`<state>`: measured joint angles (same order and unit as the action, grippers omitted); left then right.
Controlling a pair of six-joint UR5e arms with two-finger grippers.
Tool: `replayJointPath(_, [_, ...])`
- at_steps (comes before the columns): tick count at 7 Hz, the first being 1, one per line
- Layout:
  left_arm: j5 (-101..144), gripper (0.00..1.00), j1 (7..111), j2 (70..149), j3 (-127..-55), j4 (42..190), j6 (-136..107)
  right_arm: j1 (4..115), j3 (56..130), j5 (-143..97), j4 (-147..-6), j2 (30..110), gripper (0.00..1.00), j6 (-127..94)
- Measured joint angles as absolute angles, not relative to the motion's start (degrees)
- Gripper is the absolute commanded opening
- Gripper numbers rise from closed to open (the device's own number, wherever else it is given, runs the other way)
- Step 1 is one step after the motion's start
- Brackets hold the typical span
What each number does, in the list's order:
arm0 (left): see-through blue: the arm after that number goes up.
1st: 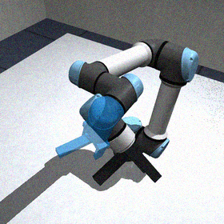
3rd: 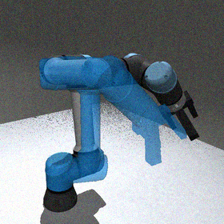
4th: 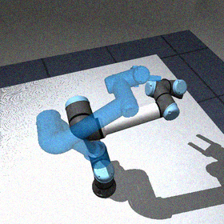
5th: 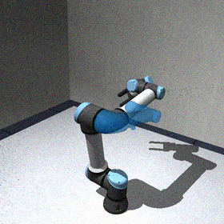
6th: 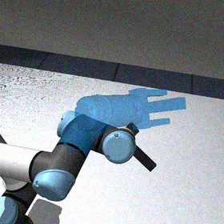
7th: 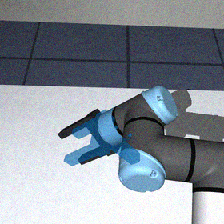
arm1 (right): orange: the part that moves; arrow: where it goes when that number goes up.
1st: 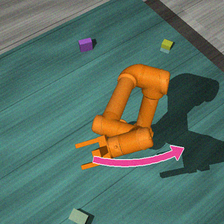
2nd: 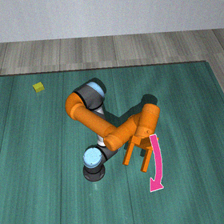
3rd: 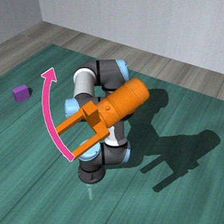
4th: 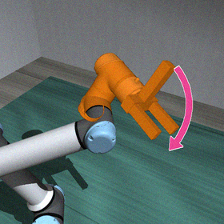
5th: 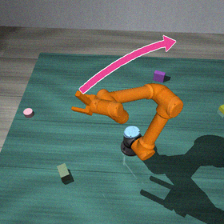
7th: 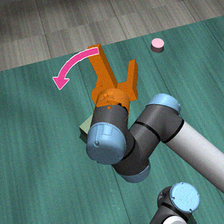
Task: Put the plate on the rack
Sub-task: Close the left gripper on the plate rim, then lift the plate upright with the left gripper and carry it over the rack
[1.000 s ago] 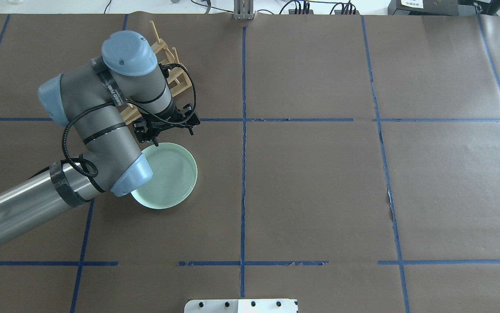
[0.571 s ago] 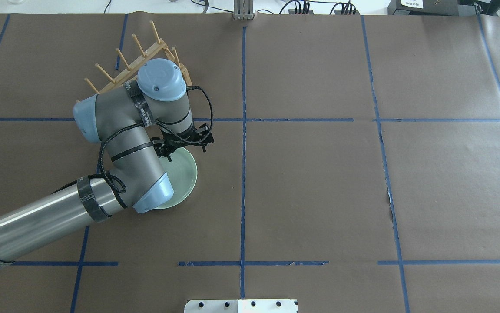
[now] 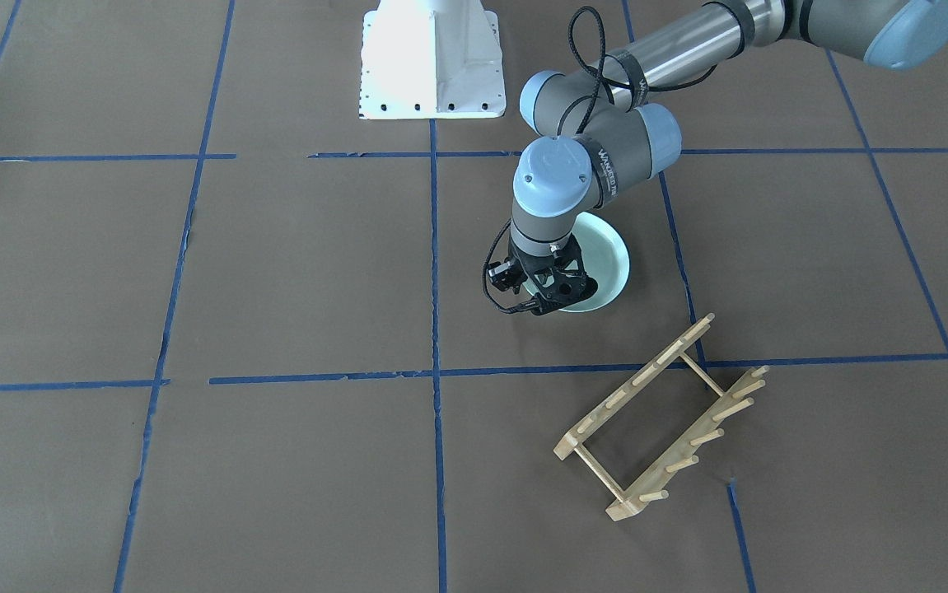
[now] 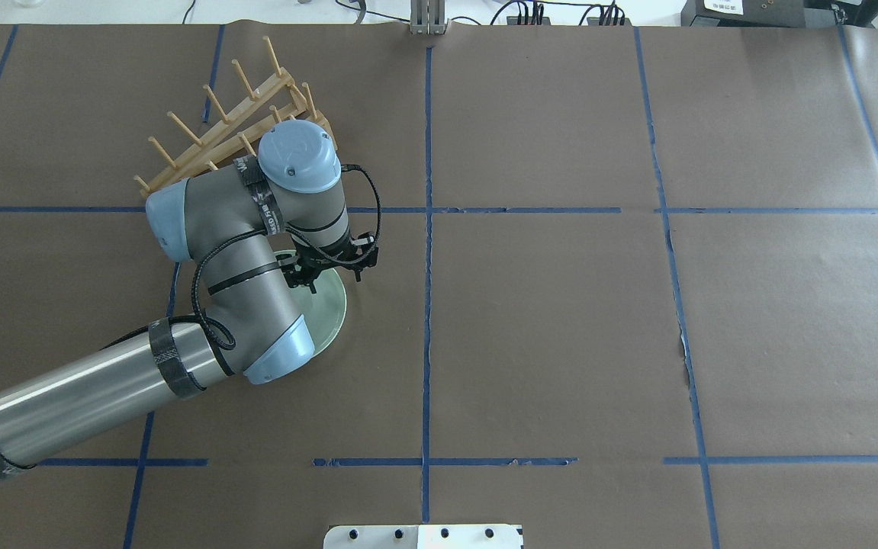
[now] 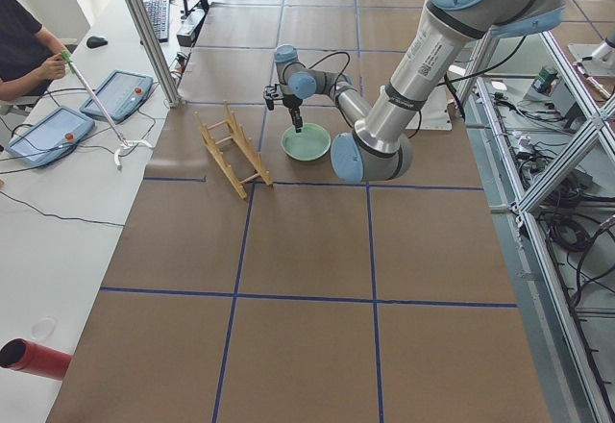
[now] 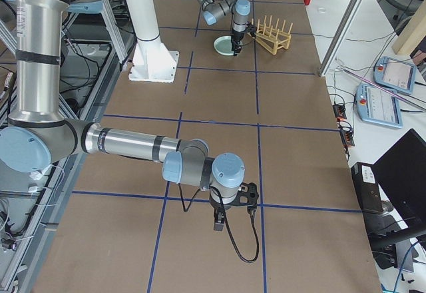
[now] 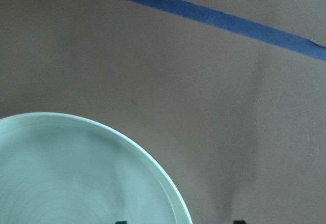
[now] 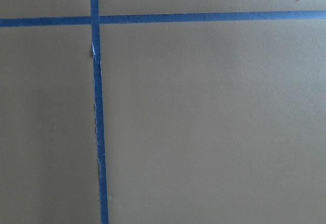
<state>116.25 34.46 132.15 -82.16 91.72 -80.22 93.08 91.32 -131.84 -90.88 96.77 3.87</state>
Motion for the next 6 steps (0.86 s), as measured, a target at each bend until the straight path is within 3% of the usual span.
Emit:
replayJointPath(3, [116.5, 0.00, 37.7, 132.3, -86.2, 91.8, -83.1, 93.1, 91.3, -131.8, -90.9, 96.8, 1.00, 3.9])
replayJointPath(6, [117.3, 0.00, 47.1, 132.3, -99.2, 95.0, -92.4, 93.1, 91.3, -131.8, -90.9, 96.8, 1.00, 3.9])
